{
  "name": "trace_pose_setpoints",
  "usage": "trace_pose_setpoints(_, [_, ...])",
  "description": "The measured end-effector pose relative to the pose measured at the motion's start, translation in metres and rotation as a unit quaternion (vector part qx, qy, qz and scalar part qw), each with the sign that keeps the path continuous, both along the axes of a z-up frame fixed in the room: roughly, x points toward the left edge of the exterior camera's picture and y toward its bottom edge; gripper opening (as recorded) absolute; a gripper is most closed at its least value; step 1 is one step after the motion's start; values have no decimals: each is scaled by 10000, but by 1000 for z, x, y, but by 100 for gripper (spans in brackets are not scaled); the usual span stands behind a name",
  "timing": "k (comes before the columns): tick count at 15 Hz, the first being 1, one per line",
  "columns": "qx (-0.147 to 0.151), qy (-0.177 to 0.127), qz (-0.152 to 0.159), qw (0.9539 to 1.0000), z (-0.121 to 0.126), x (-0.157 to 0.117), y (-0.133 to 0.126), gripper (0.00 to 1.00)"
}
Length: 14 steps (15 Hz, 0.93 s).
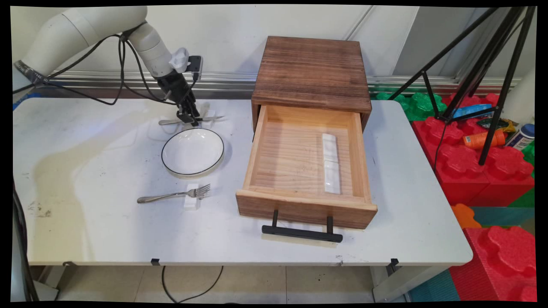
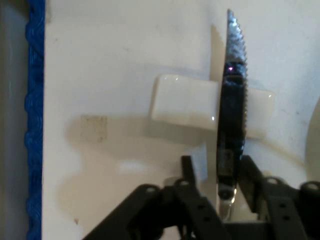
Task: Pick up the knife from the left of the white plate, then place the picked object into the drawer
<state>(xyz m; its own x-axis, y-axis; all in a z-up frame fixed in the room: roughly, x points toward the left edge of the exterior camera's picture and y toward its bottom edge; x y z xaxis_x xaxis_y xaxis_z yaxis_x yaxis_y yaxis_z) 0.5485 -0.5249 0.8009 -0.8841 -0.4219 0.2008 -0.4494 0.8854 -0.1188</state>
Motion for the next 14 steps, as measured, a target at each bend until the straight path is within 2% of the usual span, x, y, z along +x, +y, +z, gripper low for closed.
trace_pose_setpoints(6, [26,8,45,10000,2,3,2,0])
trace_pose_setpoints(11, [-193,-51,469,9987,18,5,13,0])
trace_pose_setpoints(14, [-449,-47,886,9950,41,3,24,0])
